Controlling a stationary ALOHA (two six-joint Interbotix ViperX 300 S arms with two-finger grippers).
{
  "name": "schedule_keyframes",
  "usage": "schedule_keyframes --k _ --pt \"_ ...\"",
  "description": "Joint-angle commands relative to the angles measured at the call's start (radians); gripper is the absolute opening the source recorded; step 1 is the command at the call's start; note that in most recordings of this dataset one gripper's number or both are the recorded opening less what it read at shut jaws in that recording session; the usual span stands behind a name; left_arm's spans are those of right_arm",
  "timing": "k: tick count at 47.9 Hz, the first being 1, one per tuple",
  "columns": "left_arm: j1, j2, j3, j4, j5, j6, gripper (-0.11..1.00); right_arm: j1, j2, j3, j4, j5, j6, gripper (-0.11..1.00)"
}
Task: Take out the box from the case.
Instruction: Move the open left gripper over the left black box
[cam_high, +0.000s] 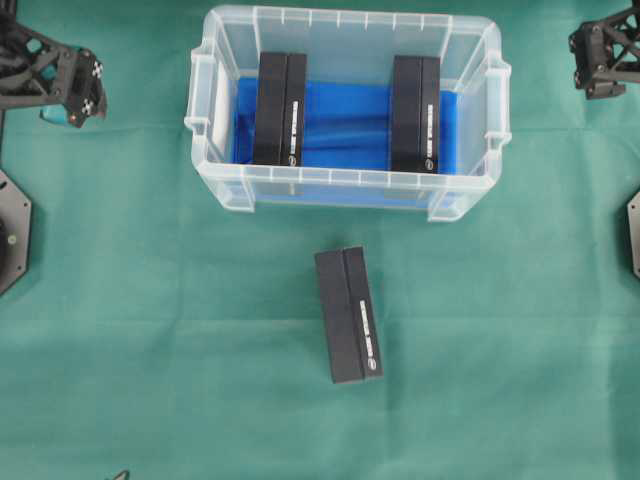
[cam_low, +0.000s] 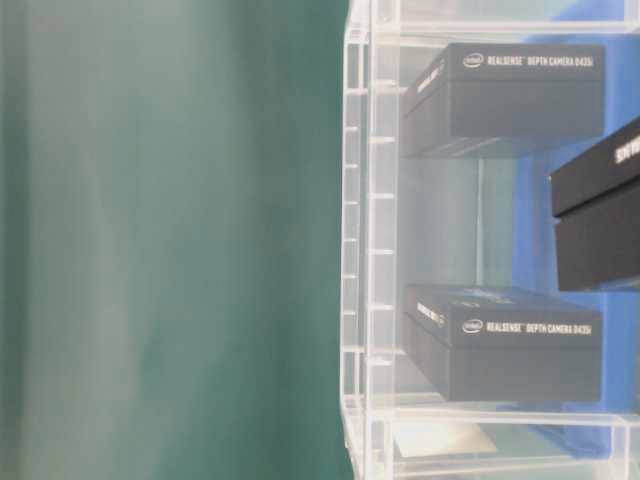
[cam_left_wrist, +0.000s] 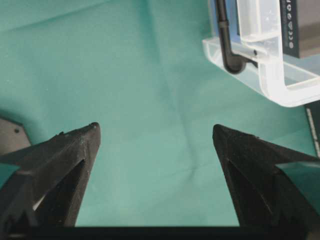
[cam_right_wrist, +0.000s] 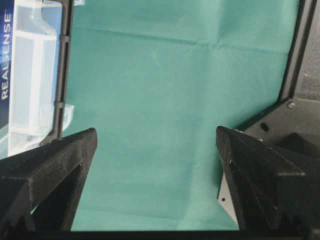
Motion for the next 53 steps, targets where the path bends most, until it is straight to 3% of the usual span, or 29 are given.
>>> schedule_keyframes --k 1,30,53 --pt "-0.002 -0.005 -0.020 0.003 0.002 0.000 0.93 -0.002 -0.003 -0.005 0.002 -0.005 -0.002 0.93" --pt "-0.003 0.037 -0.051 0.002 -0.002 -0.002 0.93 -0.002 -0.003 -0.003 0.006 -0.008 0.000 0.93" --pt "-0.044 0.275 -0.276 0.006 -0.006 -0.003 0.93 -0.002 0.012 0.005 0.005 -0.041 0.000 0.93"
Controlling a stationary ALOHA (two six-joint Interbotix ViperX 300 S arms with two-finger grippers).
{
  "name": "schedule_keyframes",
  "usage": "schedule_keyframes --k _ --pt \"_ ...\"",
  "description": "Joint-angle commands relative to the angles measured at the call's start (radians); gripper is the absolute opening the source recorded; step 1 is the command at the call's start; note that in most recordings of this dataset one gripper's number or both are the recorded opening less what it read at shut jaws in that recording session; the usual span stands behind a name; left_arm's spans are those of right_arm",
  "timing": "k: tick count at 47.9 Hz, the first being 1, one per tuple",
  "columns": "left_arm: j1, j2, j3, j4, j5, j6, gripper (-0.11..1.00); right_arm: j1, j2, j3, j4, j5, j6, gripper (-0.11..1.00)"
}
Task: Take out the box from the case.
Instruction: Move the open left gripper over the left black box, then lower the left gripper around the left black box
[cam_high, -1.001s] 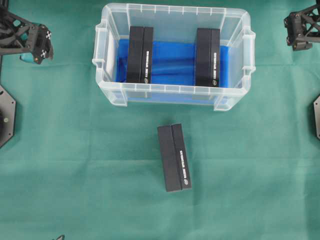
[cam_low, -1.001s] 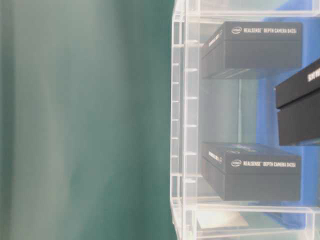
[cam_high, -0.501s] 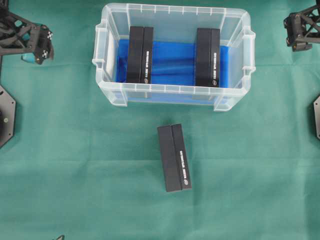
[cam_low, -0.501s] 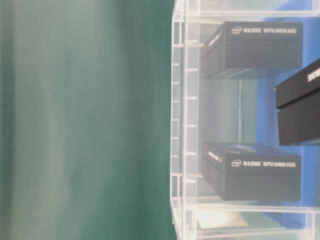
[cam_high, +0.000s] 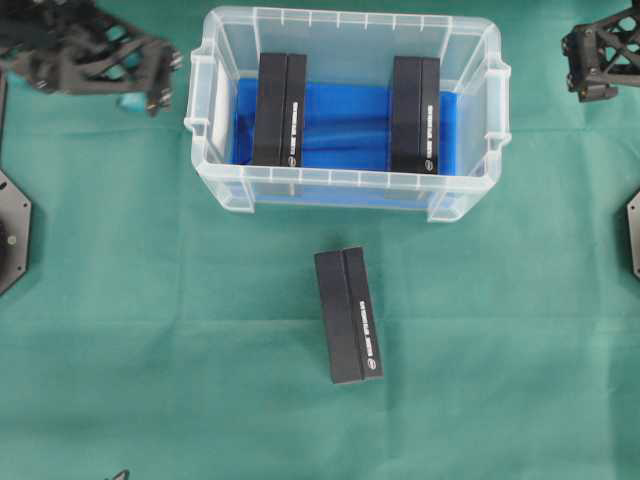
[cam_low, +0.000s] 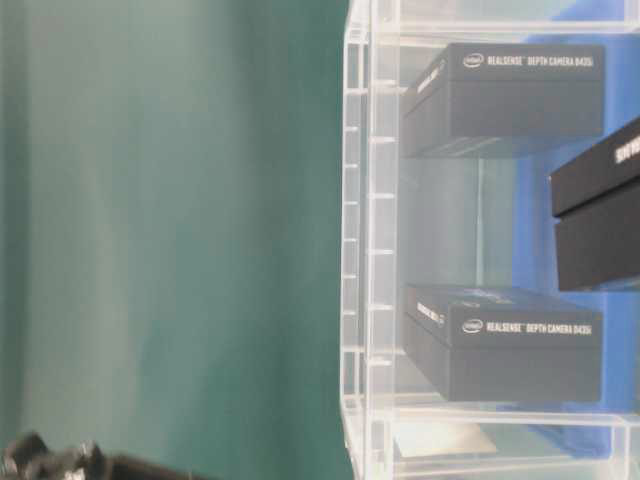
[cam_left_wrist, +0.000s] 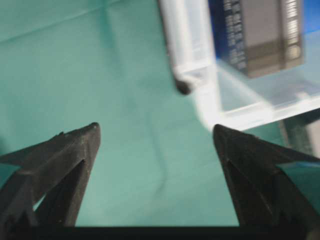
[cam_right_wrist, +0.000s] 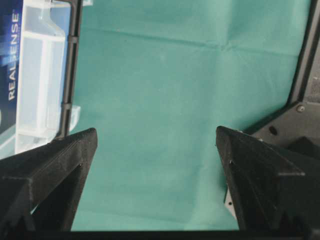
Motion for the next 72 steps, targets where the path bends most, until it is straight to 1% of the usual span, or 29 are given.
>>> schedule_keyframes --k 1,12,31,38,43,50,72 --pt "-0.011 0.031 -0.071 0.006 -0.003 0.002 0.93 -0.002 0.003 -0.005 -0.003 -0.011 0.000 0.93" --pt "-0.031 0.140 -0.181 0.008 -0.003 0.002 0.93 -0.002 0.006 -0.003 -0.002 -0.037 -0.002 0.93" --pt "-0.064 0.321 -0.390 0.009 0.000 0.002 0.93 -0.002 0.006 -0.002 -0.003 -0.038 -0.008 0.93" --pt "-0.074 0.362 -0.443 0.009 0.006 0.000 0.93 -0.002 0.006 -0.002 -0.002 -0.038 -0.009 0.93" --pt "-0.077 0.377 -0.460 0.009 0.015 -0.008 0.93 -0.002 0.006 -0.003 -0.002 -0.038 -0.009 0.93" --pt "-0.077 0.377 -0.457 0.012 0.025 -0.028 0.93 -0.002 0.006 -0.003 -0.002 -0.038 -0.009 0.93" --pt "-0.077 0.377 -0.449 0.014 0.028 -0.029 0.93 -0.002 0.006 -0.002 -0.002 -0.038 -0.009 0.93"
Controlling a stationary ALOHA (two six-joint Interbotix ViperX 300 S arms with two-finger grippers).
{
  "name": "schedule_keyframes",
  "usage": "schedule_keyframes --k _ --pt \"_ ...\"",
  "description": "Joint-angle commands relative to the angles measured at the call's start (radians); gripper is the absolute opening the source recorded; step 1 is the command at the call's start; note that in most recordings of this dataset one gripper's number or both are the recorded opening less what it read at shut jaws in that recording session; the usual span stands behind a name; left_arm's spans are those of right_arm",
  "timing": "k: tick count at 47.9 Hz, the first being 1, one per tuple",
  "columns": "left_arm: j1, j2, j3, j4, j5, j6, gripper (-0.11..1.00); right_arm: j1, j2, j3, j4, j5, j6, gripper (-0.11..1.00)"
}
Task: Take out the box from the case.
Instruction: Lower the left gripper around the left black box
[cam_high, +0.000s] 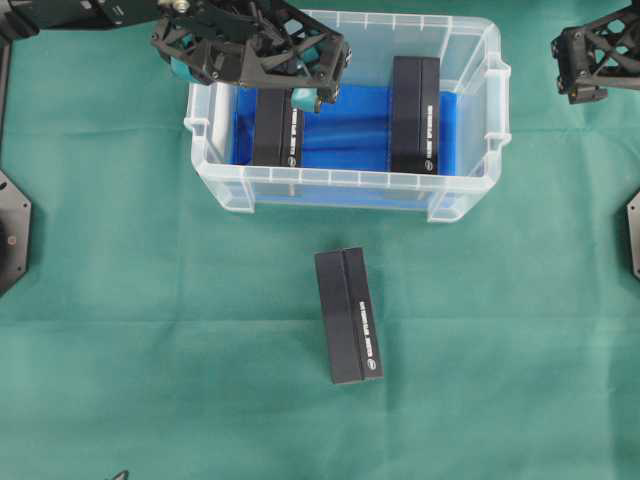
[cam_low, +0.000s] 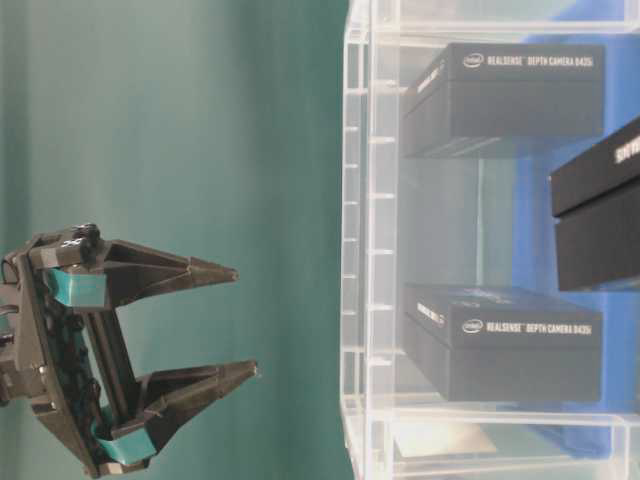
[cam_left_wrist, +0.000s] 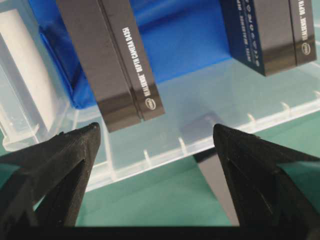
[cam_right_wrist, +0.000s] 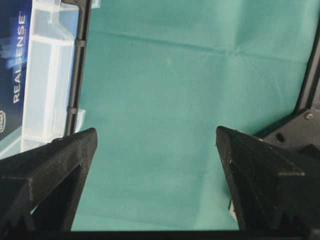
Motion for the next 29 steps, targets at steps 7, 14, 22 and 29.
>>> schedule_keyframes --k 7,14,22,29 --pt "-0.002 -0.017 -0.014 0.005 -0.003 -0.002 0.93 -0.002 -0.005 -0.011 -0.002 -0.003 0.000 0.93" --pt "-0.002 -0.018 -0.012 0.003 -0.002 -0.002 0.93 -0.002 -0.005 -0.011 -0.003 -0.003 0.000 0.93" --pt "-0.002 -0.018 -0.011 0.005 0.009 -0.003 0.93 -0.002 -0.005 -0.011 -0.002 -0.003 0.000 0.93" --pt "-0.002 -0.018 -0.011 0.003 0.012 -0.003 0.93 -0.002 -0.005 -0.009 -0.002 -0.005 0.000 0.93"
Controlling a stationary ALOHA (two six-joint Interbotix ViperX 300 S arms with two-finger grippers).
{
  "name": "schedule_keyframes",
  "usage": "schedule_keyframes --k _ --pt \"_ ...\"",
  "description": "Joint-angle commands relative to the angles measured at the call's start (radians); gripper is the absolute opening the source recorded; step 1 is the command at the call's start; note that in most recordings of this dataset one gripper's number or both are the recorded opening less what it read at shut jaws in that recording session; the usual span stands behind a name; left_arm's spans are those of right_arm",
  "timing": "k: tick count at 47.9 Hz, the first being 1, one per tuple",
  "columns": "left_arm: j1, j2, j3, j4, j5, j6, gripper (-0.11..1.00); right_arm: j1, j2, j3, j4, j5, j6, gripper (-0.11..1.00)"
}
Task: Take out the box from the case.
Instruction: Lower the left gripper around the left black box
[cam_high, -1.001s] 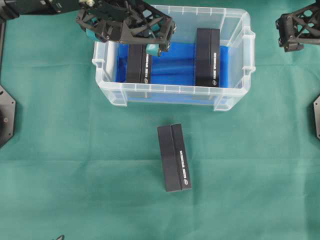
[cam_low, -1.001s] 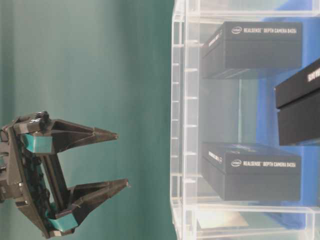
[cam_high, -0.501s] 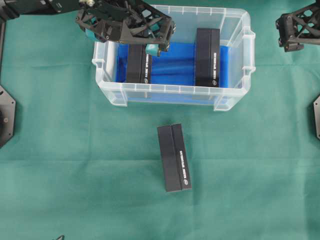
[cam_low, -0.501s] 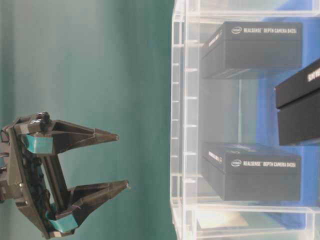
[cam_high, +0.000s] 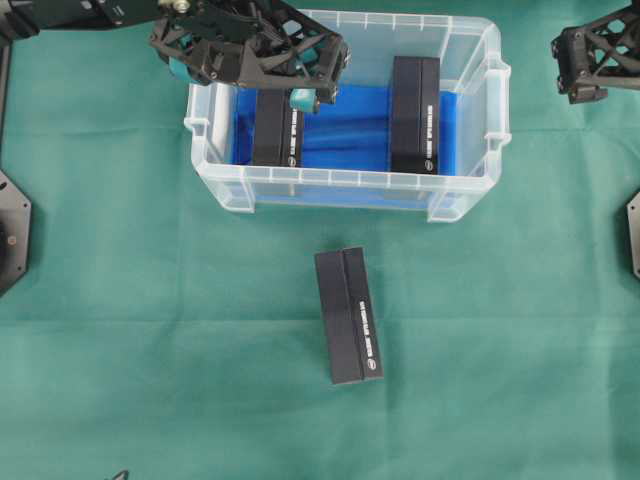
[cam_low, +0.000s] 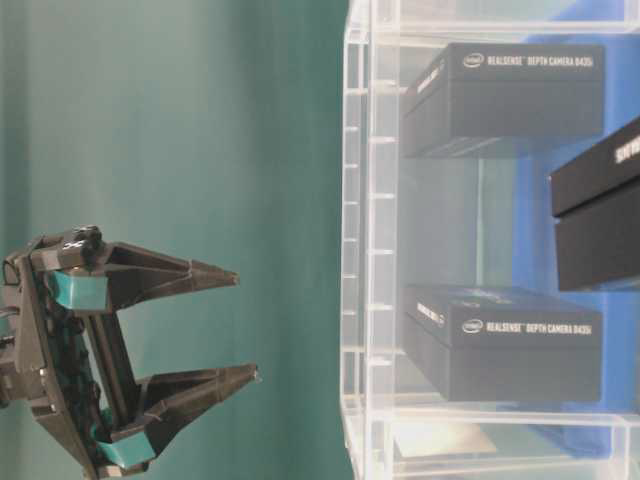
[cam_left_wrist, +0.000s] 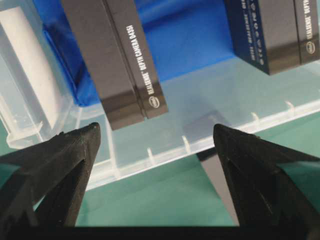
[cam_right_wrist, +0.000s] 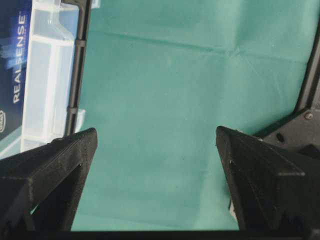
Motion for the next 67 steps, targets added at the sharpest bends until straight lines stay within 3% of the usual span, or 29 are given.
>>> schedule_keyframes --k 1,28,45,67 --pt "-0.002 -0.018 -0.012 0.003 0.000 -0.002 0.93 -0.002 -0.005 -0.009 -0.002 -0.005 0.000 0.93" --pt "-0.002 -0.017 0.005 0.017 0.002 -0.026 0.93 -0.002 -0.005 -0.009 -0.002 -0.014 0.000 0.93" --pt "0.002 -0.012 0.055 0.075 -0.009 -0.078 0.93 -0.002 -0.005 -0.009 -0.002 -0.014 -0.002 0.93" --pt "0.014 0.008 0.140 0.075 -0.107 -0.126 0.93 -0.002 -0.005 -0.002 -0.002 -0.014 -0.009 0.93"
